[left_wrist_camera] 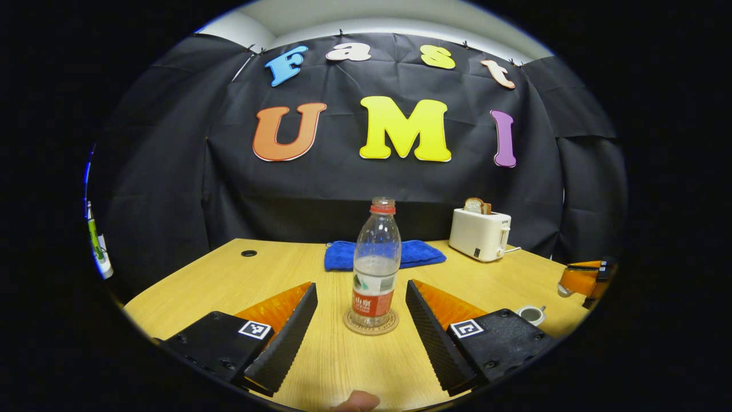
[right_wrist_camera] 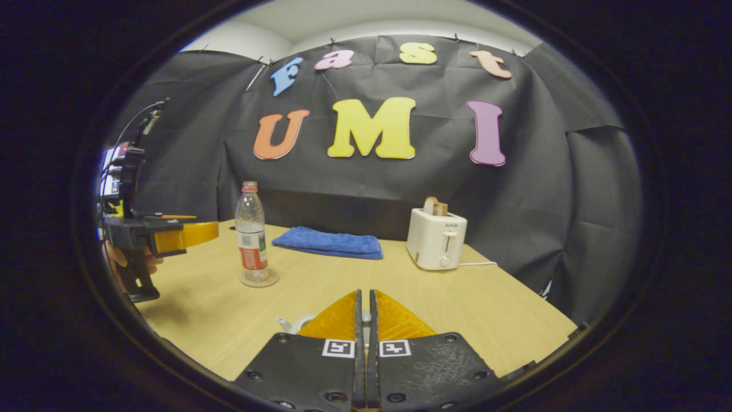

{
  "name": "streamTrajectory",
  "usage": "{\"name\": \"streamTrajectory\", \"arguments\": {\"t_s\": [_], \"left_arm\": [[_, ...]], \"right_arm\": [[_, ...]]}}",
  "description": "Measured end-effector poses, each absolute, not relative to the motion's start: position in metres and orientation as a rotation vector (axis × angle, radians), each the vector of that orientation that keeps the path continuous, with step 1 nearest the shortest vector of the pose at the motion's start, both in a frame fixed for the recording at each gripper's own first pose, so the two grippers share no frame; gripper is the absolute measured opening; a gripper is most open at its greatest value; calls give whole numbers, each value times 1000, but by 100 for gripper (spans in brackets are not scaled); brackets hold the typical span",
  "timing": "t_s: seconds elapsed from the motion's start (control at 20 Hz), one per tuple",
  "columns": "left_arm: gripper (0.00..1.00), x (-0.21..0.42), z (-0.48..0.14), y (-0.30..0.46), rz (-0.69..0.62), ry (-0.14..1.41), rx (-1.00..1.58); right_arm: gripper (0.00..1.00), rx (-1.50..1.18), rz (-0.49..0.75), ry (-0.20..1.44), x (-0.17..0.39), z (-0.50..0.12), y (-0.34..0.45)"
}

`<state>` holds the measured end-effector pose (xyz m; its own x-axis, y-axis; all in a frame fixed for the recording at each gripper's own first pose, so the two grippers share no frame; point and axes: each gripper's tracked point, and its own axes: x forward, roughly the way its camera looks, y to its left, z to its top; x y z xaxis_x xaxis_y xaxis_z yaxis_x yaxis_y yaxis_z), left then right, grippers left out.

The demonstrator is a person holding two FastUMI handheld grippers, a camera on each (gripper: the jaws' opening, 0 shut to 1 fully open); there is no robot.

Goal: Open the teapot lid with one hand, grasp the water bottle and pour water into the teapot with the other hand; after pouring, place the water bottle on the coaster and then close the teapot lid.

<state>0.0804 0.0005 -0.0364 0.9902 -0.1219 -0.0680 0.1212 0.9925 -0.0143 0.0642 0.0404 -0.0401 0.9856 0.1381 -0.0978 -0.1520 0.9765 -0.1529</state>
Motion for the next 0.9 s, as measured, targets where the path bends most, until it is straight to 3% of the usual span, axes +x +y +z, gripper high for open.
{"name": "streamTrajectory", "arguments": {"t_s": [0.25, 0.9], "left_arm": [[98, 46, -36, 32, -57, 35, 1], [98, 35, -41, 23, -120, 75, -29]], "right_arm": [[1, -143, 224, 122, 73, -58, 63], [5, -115, 247, 161, 89, -74, 80]]}}
